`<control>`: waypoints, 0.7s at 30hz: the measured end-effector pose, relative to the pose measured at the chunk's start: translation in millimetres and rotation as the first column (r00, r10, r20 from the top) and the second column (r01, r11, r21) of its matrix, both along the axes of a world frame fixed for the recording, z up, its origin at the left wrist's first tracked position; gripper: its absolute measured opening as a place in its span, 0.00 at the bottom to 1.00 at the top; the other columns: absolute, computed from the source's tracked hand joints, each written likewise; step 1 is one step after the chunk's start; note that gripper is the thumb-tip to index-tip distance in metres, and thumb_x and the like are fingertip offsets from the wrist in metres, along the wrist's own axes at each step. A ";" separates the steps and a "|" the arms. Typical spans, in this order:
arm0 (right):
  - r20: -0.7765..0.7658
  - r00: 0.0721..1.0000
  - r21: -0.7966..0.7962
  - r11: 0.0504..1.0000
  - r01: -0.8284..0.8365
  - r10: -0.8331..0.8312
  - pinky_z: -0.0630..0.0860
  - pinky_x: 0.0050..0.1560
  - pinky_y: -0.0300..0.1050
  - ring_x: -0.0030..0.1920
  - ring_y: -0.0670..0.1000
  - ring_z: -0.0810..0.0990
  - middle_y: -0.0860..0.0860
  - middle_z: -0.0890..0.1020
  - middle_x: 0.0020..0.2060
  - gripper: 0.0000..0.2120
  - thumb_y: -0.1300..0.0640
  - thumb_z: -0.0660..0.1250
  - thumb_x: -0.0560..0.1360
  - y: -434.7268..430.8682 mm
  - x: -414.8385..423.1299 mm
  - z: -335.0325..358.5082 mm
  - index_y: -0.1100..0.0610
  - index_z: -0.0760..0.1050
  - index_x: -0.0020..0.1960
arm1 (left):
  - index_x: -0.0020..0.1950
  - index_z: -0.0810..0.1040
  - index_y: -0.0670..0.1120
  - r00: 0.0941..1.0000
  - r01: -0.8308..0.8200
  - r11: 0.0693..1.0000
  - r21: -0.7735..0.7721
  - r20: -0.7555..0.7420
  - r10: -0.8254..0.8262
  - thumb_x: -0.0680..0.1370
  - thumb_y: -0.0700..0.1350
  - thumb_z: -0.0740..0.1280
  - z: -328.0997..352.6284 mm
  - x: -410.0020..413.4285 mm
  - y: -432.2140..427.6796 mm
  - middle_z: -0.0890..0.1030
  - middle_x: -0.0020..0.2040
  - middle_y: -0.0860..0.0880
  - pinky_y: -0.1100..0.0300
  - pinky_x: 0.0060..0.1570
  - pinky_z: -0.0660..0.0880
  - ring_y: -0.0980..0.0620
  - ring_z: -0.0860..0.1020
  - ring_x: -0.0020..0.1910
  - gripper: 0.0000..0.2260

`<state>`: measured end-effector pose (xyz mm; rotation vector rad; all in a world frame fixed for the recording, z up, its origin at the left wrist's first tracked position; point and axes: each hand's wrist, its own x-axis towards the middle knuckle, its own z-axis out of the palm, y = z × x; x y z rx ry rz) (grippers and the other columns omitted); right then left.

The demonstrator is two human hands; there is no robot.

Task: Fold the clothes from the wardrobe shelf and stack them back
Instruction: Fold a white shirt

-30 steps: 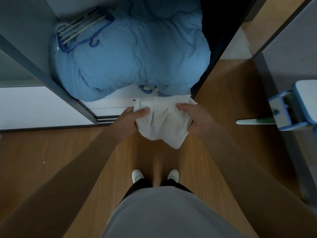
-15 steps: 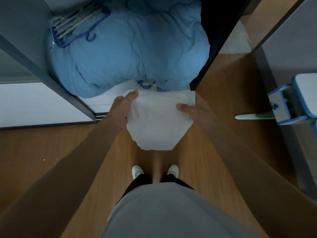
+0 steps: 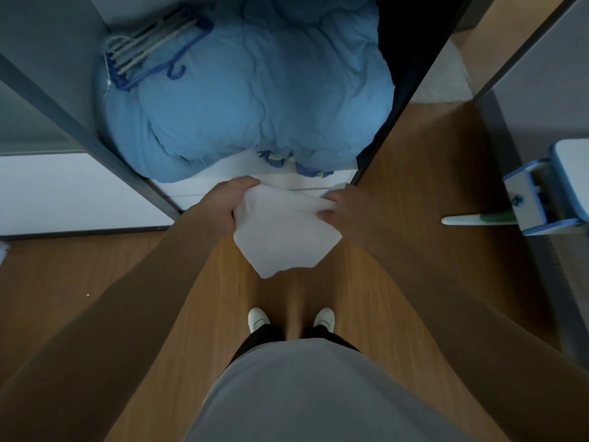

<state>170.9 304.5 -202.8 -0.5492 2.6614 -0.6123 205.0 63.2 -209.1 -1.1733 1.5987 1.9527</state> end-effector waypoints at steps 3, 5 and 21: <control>-0.166 0.986 0.054 0.998 -0.020 0.029 0.64 0.51 0.40 0.57 0.54 0.74 0.55 0.76 0.55 0.16 0.45 0.69 0.77 3.3 -4.0 -5.0 0.57 0.84 0.54 | 0.58 0.79 0.44 1.000 0.014 0.996 -0.088 0.006 -0.014 0.73 0.53 0.75 -2.1 0.8 -3.7 0.82 0.55 0.42 0.45 0.57 0.79 0.43 0.81 0.53 0.18; -0.157 0.986 -0.066 0.996 -0.067 0.056 0.59 0.58 0.35 0.65 0.51 0.68 0.53 0.74 0.65 0.15 0.48 0.72 0.76 2.9 -3.8 1.9 0.58 0.84 0.55 | 0.56 0.77 0.44 1.000 -0.004 0.987 -0.163 0.003 0.005 0.72 0.56 0.75 -2.8 0.5 -7.0 0.82 0.54 0.42 0.44 0.57 0.79 0.43 0.81 0.52 0.21; 0.657 0.749 -0.557 0.724 0.408 0.083 0.81 0.42 0.42 0.41 0.52 0.85 0.54 0.86 0.41 0.05 0.57 0.73 0.73 3.5 -4.6 44.4 0.58 0.85 0.44 | 0.73 0.70 0.51 0.846 0.231 0.971 0.060 -0.506 -0.170 0.83 0.59 0.57 -12.1 30.5 -23.3 0.79 0.65 0.53 0.53 0.59 0.77 0.47 0.76 0.67 0.22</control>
